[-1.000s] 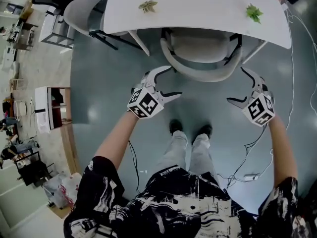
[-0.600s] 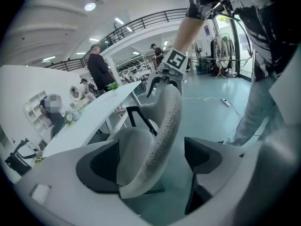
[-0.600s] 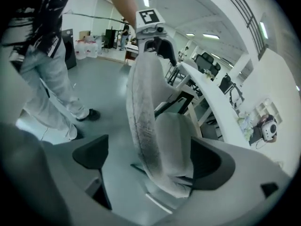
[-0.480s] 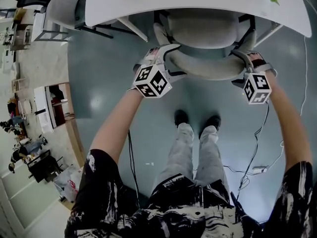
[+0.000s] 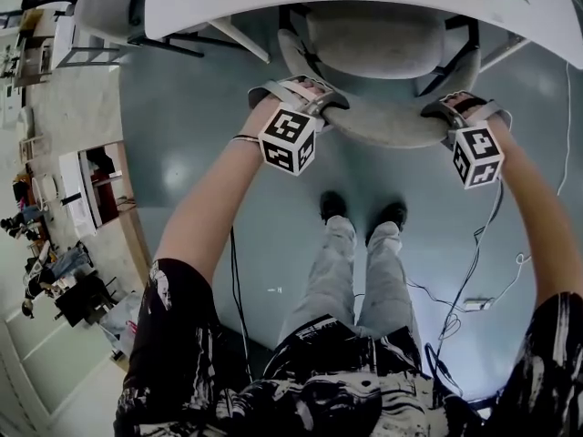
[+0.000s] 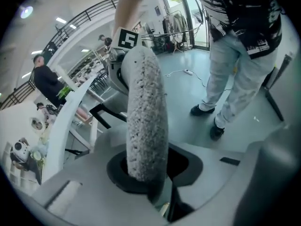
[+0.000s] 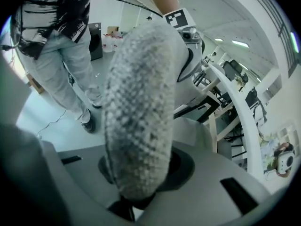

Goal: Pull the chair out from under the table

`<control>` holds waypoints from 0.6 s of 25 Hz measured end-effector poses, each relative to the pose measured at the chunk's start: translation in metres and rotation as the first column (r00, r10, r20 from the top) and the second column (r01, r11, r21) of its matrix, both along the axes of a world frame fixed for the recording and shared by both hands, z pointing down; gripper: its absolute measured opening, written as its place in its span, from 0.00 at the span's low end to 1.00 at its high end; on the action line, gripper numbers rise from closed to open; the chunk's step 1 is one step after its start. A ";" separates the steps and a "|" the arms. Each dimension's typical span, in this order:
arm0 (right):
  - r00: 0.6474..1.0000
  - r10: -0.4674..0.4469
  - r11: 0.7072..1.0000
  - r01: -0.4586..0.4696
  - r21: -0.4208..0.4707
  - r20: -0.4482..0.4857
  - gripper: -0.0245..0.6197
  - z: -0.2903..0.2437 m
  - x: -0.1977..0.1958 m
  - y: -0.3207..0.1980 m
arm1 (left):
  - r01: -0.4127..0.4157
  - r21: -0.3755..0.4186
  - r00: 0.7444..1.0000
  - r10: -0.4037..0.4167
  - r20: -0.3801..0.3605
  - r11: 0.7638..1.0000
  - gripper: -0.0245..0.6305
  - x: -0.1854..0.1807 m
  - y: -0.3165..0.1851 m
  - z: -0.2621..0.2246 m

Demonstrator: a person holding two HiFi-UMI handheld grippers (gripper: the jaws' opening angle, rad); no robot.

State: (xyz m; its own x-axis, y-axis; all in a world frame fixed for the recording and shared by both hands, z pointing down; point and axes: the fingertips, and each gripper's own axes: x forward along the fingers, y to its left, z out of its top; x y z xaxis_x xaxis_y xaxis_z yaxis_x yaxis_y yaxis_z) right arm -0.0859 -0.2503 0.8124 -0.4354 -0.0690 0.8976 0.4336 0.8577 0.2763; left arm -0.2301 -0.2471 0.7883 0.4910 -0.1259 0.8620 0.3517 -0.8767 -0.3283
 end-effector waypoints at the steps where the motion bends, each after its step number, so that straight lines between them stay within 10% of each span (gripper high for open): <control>1: 1.000 0.011 1.000 -0.011 -0.004 0.000 0.14 0.000 0.000 0.000 | 0.000 0.000 1.000 0.000 0.001 1.000 0.14 0.000 0.001 0.000; 15: 0.998 0.051 0.998 -0.052 -0.030 -0.025 0.13 -0.003 -0.001 0.079 | -0.013 -0.020 0.999 0.014 0.042 1.000 0.12 -0.002 0.078 -0.002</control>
